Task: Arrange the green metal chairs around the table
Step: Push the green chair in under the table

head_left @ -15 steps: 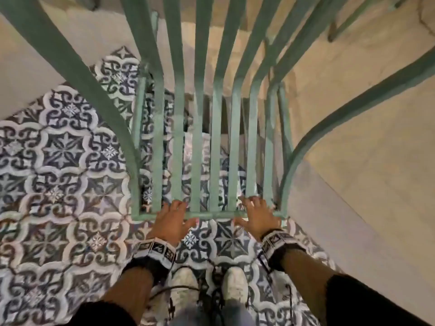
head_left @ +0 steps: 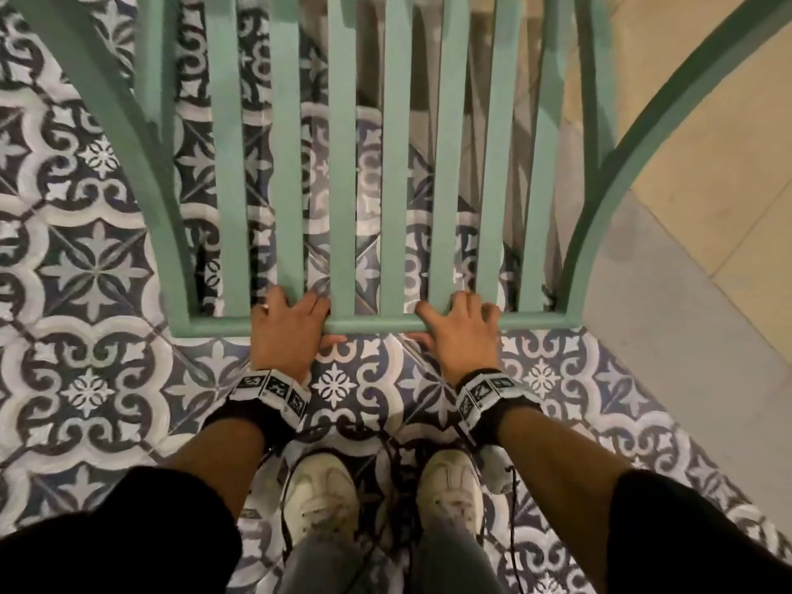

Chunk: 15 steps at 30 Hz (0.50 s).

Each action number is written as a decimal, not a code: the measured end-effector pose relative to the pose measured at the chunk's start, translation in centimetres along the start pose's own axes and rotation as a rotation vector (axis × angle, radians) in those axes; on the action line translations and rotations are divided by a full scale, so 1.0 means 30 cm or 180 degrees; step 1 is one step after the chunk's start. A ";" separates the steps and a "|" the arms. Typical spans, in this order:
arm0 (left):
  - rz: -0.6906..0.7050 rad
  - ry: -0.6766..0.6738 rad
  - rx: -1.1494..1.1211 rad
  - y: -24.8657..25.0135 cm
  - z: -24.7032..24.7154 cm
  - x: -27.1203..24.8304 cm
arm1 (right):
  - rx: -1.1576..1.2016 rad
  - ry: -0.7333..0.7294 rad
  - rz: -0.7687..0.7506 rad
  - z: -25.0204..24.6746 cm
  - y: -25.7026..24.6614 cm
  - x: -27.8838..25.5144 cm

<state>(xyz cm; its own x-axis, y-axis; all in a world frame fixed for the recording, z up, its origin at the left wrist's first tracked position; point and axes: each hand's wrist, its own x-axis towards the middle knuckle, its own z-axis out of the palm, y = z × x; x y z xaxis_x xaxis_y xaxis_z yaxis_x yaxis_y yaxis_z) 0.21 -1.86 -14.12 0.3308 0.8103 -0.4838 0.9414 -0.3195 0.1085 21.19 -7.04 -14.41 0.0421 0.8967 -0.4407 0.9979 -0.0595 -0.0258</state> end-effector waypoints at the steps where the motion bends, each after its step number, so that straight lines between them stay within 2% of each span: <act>1: 0.0109 -0.0078 -0.0002 -0.003 -0.023 -0.006 | -0.0054 -0.0108 -0.0073 -0.018 0.001 0.000; 4: 0.0400 -0.0174 0.0205 -0.017 -0.106 -0.087 | -0.0086 -0.0297 -0.0400 -0.122 0.015 -0.054; 7: 0.0730 0.0087 0.0155 -0.011 -0.259 -0.222 | -0.0112 -0.0019 -0.0640 -0.312 0.033 -0.201; 10: 0.1018 0.0361 0.0131 0.010 -0.495 -0.404 | -0.0178 0.0153 -0.0804 -0.565 0.057 -0.372; 13: 0.1232 0.0609 0.0283 0.020 -0.739 -0.543 | -0.0067 0.0695 -0.0909 -0.818 0.071 -0.486; 15: 0.1336 0.0955 0.0408 0.016 -0.959 -0.618 | -0.0049 0.1190 -0.0942 -1.041 0.079 -0.544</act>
<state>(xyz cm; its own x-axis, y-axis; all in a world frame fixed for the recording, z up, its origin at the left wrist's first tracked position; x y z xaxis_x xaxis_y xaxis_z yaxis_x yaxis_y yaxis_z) -3.55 -2.90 19.90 0.6995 0.6987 -0.1497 0.7144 -0.6888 0.1232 24.42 -8.12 20.75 -0.2321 0.9706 -0.0633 0.9702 0.2263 -0.0871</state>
